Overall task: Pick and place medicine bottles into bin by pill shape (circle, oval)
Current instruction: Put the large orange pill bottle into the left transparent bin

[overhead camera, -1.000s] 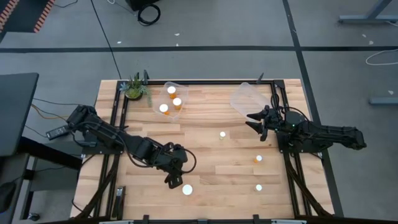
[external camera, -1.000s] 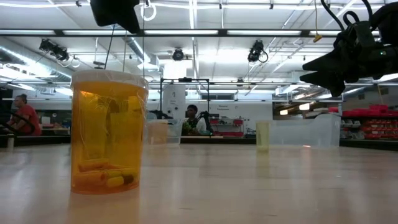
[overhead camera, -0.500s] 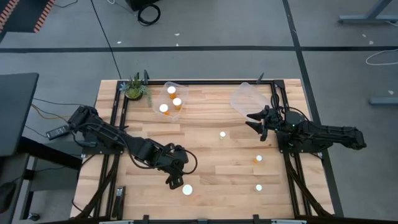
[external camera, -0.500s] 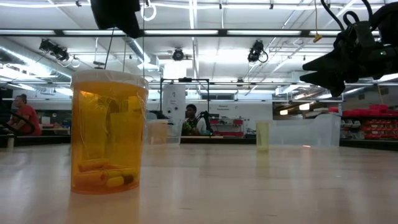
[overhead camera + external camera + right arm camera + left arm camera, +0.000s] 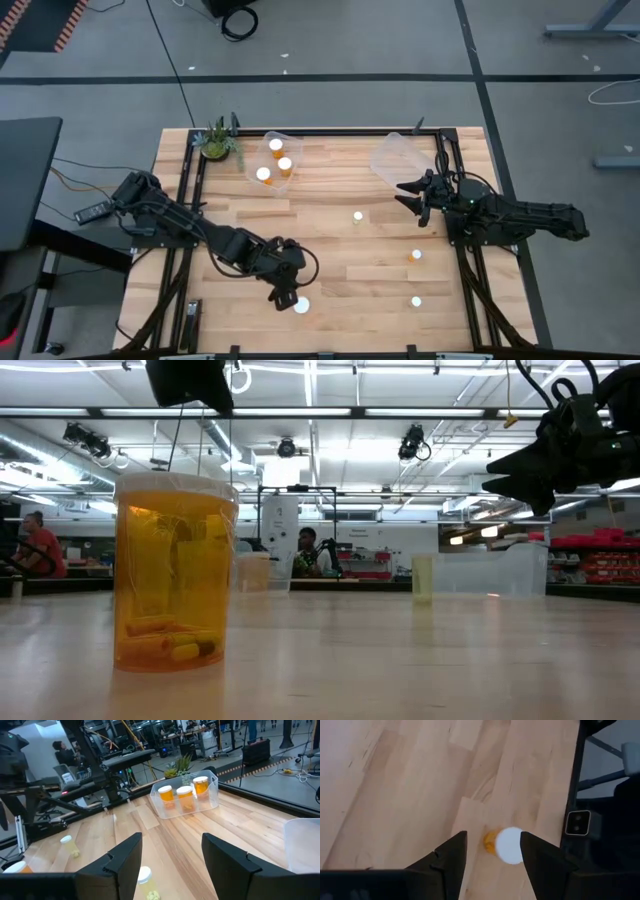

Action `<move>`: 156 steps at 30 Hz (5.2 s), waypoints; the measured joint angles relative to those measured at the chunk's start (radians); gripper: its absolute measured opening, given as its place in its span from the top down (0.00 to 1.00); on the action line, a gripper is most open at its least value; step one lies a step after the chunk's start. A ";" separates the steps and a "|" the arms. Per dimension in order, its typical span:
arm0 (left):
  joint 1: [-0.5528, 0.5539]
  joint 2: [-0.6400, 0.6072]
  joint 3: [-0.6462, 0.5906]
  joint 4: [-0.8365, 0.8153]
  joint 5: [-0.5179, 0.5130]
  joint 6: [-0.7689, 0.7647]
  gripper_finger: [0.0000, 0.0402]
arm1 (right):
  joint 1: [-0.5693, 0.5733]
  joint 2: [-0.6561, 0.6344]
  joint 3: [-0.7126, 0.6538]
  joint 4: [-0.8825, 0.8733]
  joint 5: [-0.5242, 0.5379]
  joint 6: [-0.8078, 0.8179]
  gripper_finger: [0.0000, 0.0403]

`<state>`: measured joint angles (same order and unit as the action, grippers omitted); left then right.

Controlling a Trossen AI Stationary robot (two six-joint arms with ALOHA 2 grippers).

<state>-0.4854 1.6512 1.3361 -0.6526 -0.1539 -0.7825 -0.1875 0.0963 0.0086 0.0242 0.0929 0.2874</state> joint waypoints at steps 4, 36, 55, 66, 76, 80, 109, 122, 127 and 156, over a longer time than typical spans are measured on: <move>-0.005 0.008 0.000 0.003 0.000 -0.023 0.52 | 0.000 0.000 0.000 0.000 0.000 0.000 0.47; -0.030 0.286 0.362 -0.116 0.028 0.091 0.52 | 0.000 0.013 0.000 0.000 0.000 0.000 0.47; -0.081 0.511 0.602 -0.548 0.024 0.028 0.33 | 0.000 0.014 0.000 -0.002 0.000 0.000 0.47; -0.110 0.540 0.603 -0.554 0.027 -0.025 0.29 | 0.000 0.014 0.000 -0.001 0.000 0.000 0.47; -0.108 0.568 0.602 -0.539 0.028 0.001 0.29 | 0.000 0.014 0.000 0.000 0.000 0.000 0.47; -0.108 0.568 0.602 -0.538 0.028 -0.002 0.29 | 0.000 0.014 0.000 0.000 0.000 0.000 0.47; -0.094 0.604 0.601 -0.473 -0.010 0.036 0.29 | 0.000 0.015 0.000 0.000 0.000 0.000 0.47; -0.061 0.610 0.602 -0.483 -0.010 0.055 0.49 | 0.000 0.015 0.000 0.000 0.000 0.000 0.47; -0.044 0.603 0.602 -0.507 -0.010 0.100 0.49 | 0.000 0.015 0.000 0.000 0.000 0.000 0.47; 0.333 0.419 0.602 -0.674 -0.141 0.566 0.47 | 0.000 0.015 0.000 0.000 0.000 0.000 0.47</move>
<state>-0.1526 2.0704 1.9381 -1.3266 -0.2947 -0.2170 -0.1871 0.1108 0.0086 0.0242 0.0929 0.2874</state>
